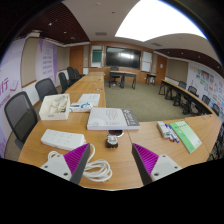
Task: Unplug charger
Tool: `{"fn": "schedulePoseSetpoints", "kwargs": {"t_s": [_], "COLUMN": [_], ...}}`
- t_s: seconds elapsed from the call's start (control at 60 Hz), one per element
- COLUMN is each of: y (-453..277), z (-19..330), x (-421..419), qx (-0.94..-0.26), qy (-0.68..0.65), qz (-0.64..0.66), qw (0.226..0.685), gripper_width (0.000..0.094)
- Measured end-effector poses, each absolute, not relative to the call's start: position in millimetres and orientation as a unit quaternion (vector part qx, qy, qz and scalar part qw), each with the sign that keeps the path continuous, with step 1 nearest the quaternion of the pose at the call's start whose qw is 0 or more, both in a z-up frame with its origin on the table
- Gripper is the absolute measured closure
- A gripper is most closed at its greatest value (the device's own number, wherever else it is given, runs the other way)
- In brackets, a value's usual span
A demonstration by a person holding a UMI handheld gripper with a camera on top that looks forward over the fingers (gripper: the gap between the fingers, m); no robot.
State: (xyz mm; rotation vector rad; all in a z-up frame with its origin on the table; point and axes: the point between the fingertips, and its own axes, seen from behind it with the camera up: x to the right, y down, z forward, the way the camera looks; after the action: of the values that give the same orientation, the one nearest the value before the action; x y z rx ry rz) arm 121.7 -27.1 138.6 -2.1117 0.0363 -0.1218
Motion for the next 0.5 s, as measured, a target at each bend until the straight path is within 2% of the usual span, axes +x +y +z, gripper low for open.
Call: {"fn": "schedulePoseSetpoints", "kwargs": {"t_s": [0.25, 0.5], "y": [-126.5, -173.8], "z": [188.6, 215.6], "x": [105.5, 90.3], "qx": [-0.855, -0.848], "qy": [0.022, 0.017], "qz": [-0.085, -0.084], "qw": [0.511, 0.524], "gripper_width": [0.0081, 0.0082]}}
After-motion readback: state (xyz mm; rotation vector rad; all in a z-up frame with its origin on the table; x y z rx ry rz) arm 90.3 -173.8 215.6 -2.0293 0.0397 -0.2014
